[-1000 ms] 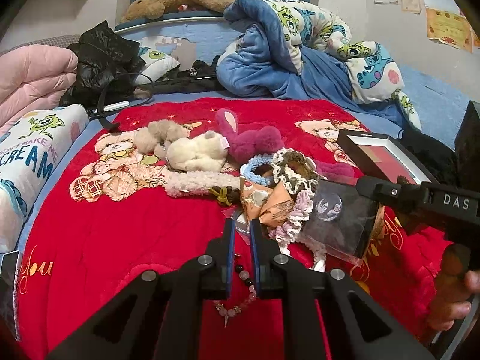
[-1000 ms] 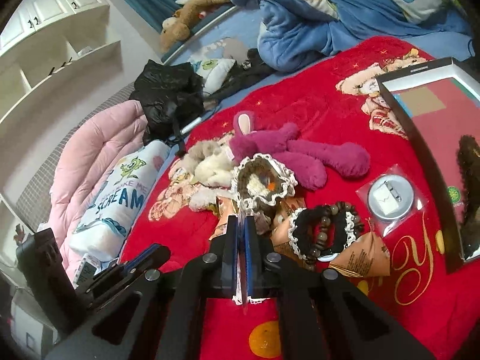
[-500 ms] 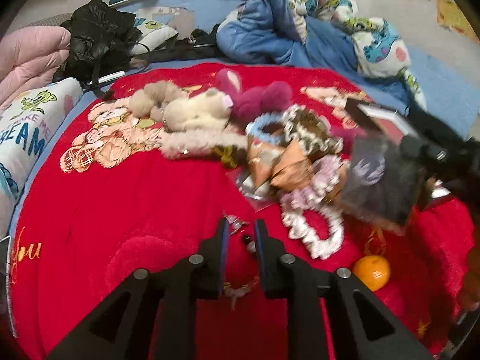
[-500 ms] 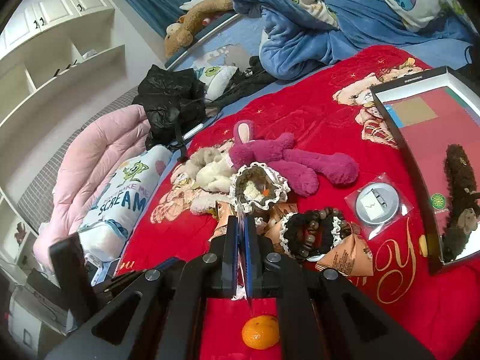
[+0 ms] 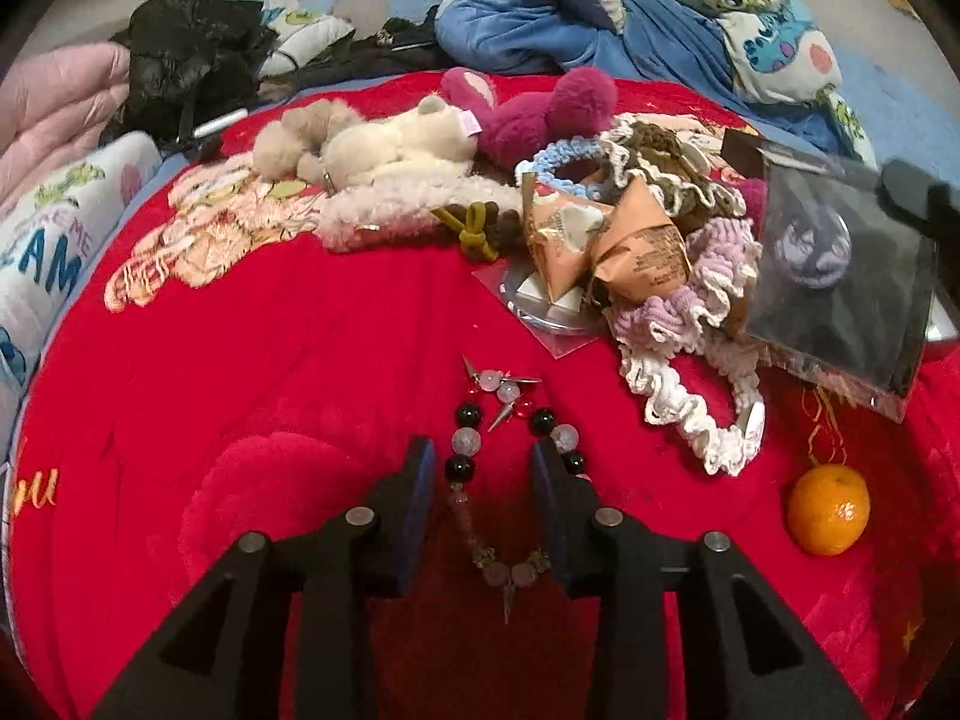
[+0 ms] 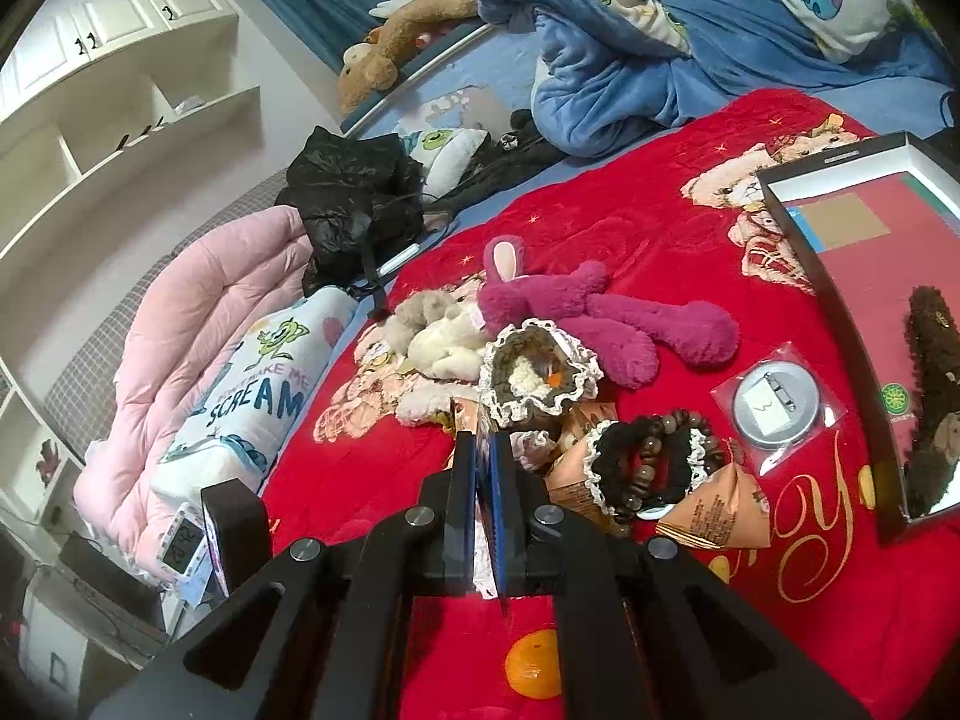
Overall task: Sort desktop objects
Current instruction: 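Grasp the white bead bracelet with the left tool and lift it, then carry the bead bracelet and clear bag toward the box with both tools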
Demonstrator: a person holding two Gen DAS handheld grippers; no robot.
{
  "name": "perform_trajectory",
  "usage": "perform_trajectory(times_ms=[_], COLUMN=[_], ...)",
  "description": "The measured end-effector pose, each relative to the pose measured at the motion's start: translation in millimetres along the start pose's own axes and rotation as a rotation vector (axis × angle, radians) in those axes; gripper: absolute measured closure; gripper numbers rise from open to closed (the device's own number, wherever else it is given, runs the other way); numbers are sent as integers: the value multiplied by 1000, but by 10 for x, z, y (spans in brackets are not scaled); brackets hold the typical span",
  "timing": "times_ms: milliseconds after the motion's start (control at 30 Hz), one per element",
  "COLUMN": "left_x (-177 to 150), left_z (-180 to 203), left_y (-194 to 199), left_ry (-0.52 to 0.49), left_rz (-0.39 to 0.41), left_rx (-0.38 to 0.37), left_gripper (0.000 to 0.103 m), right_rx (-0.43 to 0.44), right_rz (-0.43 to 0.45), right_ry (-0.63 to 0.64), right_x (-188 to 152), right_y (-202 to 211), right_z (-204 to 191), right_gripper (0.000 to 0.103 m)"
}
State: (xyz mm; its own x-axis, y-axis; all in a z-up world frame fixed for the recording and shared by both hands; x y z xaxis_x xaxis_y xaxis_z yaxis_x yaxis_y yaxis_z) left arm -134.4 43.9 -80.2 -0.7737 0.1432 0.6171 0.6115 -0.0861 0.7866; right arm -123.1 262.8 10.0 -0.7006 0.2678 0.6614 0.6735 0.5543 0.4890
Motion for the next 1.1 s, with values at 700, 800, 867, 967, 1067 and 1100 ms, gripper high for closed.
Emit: perform_trajectory(times_ms=[700,800,867,967,1067,1100], left_x=[105,145,168,201,228,236], left_z=[194,267,332,445,622,694], left_y=[309,378,420,475,542,569], left_ry=[-12,-11,-11,-12,-32,-37], left_rz=[95,119,134,149,172,181], left_rx=[-32,-42,-49,-74,-84,-93], left_gripper=[93,93,93,93,93,93], right_rx=[10,7,4,-6,-20,-25], right_rz=[13,16,21,31,46,53], right_ry=[30,36,38,36,30,29], right_x=[9,1,3,6,15,18], right_y=[36,60,99,179,296,349], right_z=[-86,-103,-97,-66,-17,5], right_gripper=[96,96,96,96,96,96])
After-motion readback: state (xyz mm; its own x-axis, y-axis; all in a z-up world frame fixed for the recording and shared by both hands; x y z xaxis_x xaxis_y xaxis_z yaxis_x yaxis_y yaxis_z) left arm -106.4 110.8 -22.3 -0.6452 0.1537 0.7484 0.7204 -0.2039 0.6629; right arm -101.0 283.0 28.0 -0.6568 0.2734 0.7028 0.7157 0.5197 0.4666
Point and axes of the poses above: each gripper's, at about its wrist camera, not at the fingertips, and y roughly against the way its jaws point, z to its right, x to its top, the point moved 1 cm from there along -y, roughly the way its jaws point, and after that the axes turned 2 degrees about -y, right-handed, at the moved point
